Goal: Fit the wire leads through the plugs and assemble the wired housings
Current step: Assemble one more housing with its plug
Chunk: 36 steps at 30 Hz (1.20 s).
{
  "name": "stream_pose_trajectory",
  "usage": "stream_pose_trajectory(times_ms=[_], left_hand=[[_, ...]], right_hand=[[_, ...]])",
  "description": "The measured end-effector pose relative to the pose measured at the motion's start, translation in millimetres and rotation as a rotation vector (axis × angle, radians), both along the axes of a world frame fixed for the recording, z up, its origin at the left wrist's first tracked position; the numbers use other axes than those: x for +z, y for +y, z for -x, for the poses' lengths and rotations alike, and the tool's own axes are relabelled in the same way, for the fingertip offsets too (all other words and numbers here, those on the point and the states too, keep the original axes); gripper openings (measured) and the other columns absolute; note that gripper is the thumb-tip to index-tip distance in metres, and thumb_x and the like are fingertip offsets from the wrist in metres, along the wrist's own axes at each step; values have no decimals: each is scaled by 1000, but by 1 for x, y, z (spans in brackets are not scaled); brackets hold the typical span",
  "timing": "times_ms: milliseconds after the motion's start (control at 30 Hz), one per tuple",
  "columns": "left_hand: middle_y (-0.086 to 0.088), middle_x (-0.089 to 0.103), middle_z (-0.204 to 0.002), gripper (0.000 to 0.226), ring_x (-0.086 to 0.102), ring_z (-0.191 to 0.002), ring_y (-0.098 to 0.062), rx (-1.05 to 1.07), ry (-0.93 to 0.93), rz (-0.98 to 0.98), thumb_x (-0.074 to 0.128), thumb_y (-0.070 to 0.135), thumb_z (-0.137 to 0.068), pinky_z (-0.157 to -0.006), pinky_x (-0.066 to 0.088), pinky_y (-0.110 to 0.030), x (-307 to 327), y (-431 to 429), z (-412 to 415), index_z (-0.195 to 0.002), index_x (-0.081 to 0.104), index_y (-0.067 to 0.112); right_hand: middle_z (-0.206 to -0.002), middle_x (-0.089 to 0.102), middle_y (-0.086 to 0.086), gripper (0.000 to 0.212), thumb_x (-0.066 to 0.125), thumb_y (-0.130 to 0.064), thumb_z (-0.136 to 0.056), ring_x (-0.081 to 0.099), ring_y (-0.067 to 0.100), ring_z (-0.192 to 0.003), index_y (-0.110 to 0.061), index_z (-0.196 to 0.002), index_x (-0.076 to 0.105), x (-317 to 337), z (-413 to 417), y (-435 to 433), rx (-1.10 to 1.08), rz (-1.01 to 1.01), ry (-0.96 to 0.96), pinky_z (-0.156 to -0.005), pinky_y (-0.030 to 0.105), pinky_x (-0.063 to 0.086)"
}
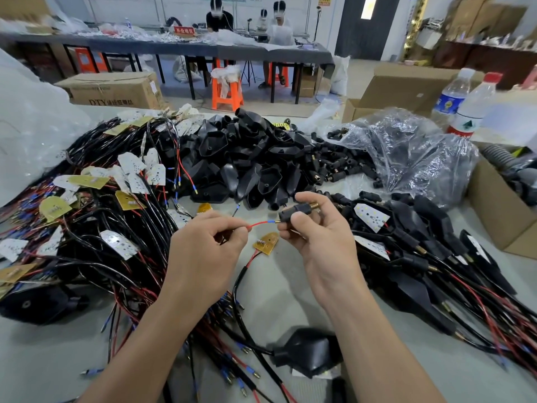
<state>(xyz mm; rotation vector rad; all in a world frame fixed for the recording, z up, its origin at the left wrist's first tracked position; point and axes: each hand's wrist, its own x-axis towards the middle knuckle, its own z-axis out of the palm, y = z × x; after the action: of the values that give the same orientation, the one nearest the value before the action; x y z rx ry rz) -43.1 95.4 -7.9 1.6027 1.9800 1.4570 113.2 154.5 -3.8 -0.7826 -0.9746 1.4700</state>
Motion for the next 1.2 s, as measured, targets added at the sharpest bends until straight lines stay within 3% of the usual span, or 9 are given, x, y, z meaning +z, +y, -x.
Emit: stream_pose_trajectory(times_ms=[267, 433, 567, 667, 733, 833, 900, 1033, 1200], left_hand=[[26, 66, -94, 24, 62, -89, 7, 13, -44, -39, 75, 20, -89, -72, 38, 0, 2, -1, 1, -79, 76, 42], [23, 68, -88, 31, 63, -87, 3, -83, -34, -53, 77, 14, -87, -73, 40, -2, -1, -2, 1, -80, 77, 44], [23, 67, -89, 25, 62, -86, -1, -104, 51, -58, 80, 14, -85, -75, 39, -4, -6, -2, -4, -84, 80, 39], [32, 66, -95, 12, 60, -87, 1, -31, 113, -41, 83, 29, -81, -76, 38, -4, -7, -3, -5, -91, 82, 36], [41, 62, -98, 17, 55, -96, 9, 14, 125, -33, 82, 41, -78, -83, 33, 1, -6, -3, -2, -95, 80, 39], [40, 63, -100, 11, 50, -111, 14, -11, 94, 1, 81, 44, -75, -94, 24, 4, -2, -1, 2, -82, 75, 50], [37, 65, -102, 20, 48, -111, 20, -42, 44, 19, 83, 35, -77, -93, 23, 5, -2, 0, 3, -72, 72, 51], [35, 67, -98, 17, 51, -110, 17, -50, 83, 2, 84, 27, -81, -92, 26, 5, -5, 1, 3, -73, 77, 40], [36, 66, -95, 18, 52, -111, 15, -34, 128, -23, 80, 33, -82, -91, 25, 5, -4, -1, 3, -71, 72, 44]], right_hand=[[-81, 70, 10, 37, 53, 19, -88, 61, 17, -68, -13, -101, 67, -1, -3, 0, 26, -87, -131, -68, 23, 53], [-82, 70, 12, 31, 52, 17, -91, 64, 21, -71, -8, -106, 64, -3, -4, 2, 82, -53, -34, -73, 33, 56], [-84, 68, 17, 34, 51, 20, -89, 61, 20, -65, -8, -103, 63, -2, -1, -3, 201, -60, -80, -67, 29, 56], [-80, 66, 16, 36, 50, 22, -88, 60, 18, -61, -9, -100, 63, -3, 4, -7, 199, -55, -94, -65, 28, 55], [-82, 68, 17, 33, 51, 21, -89, 61, 19, -63, -7, -104, 63, -1, 3, -6, 164, -35, -43, -64, 28, 55], [-89, 68, 21, 32, 51, 19, -91, 62, 20, -66, -5, -109, 61, 1, -3, -2, 110, 9, 49, -67, 29, 55], [-85, 69, 17, 32, 52, 19, -91, 63, 19, -65, -6, -108, 61, 1, -5, 0, 89, 38, 88, -65, 27, 55], [-83, 69, 17, 29, 57, 17, -90, 62, 21, -65, -8, -104, 61, 0, -4, -1, 93, 49, 75, -64, 27, 54], [-89, 69, 21, 32, 58, 18, -87, 61, 25, -71, -9, -102, 65, 0, -3, -3, 99, 16, 20, -68, 31, 55]])
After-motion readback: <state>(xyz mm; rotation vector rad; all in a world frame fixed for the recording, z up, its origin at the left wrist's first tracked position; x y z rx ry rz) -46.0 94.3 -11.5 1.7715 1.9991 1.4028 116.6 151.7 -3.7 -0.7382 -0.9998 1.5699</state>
